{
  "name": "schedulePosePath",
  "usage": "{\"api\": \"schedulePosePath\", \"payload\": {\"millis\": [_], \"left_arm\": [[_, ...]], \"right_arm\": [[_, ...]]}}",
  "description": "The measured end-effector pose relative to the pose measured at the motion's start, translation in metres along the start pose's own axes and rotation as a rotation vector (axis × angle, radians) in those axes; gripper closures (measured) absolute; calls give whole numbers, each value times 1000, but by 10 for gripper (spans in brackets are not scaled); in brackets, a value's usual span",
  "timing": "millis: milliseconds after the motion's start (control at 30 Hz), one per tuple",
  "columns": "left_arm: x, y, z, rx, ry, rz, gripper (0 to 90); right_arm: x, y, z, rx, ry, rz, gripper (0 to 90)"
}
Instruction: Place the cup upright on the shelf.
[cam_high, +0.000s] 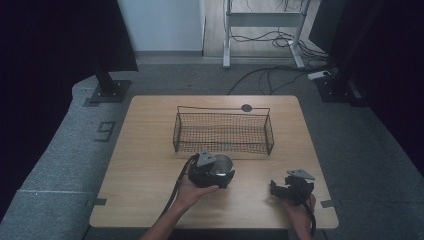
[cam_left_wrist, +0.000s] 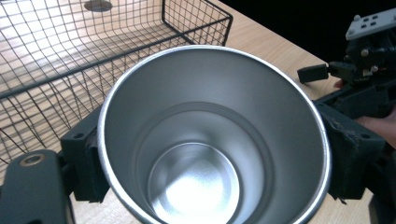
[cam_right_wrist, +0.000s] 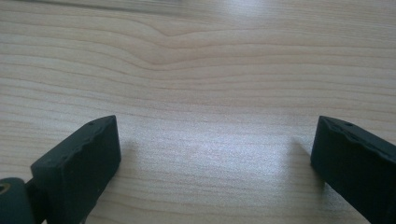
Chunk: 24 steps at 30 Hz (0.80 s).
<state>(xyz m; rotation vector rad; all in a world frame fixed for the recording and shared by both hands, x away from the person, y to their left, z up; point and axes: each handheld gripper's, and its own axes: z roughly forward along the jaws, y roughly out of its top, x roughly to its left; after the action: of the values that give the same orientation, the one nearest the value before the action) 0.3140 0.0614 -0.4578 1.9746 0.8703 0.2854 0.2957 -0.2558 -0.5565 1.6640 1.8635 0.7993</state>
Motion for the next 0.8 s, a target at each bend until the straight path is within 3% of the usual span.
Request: {"api": "schedulePosePath", "payload": {"millis": [300,800], "left_arm": [[8,8,-3,-18,3,-21,145],[17,22,-1,-20,28,-21,146]], "right_arm": [[0,0,0,0,0,2,14],[0,0,0,0,0,0,14]]}}
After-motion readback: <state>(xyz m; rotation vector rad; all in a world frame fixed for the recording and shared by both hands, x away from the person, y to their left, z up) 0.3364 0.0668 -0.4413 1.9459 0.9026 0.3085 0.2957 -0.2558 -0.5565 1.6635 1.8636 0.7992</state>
